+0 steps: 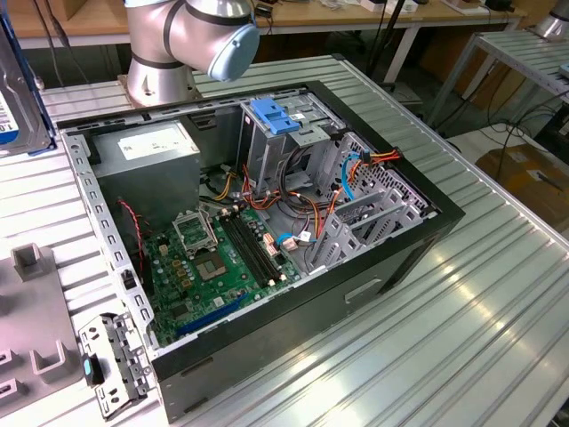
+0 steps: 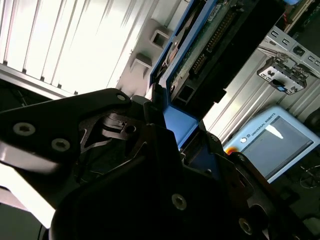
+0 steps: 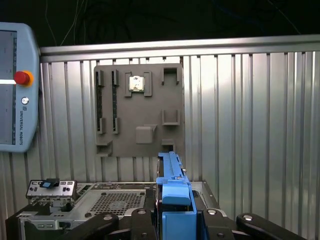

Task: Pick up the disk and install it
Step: 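Pick up the disk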

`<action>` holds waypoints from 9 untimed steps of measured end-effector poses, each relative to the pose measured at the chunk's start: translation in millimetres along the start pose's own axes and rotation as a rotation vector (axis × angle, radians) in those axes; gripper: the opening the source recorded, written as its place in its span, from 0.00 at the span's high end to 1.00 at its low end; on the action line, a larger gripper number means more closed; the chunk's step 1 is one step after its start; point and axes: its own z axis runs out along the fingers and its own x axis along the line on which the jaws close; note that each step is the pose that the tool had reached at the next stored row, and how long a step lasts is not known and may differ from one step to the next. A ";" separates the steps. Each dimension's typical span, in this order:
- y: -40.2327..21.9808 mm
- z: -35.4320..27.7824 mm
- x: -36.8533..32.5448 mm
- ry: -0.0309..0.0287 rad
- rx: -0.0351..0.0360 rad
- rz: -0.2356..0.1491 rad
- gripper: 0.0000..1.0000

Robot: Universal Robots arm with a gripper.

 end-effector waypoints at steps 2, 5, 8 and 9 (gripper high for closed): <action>-5.0 0.3 -0.2 0.0001 0.0000 0.000 0.63; -14.3 0.6 -0.5 0.0004 0.0000 0.000 0.63; -27.5 1.4 -0.9 0.0005 0.0001 0.000 0.63; -31.8 1.7 -1.1 0.0006 0.0001 0.000 0.63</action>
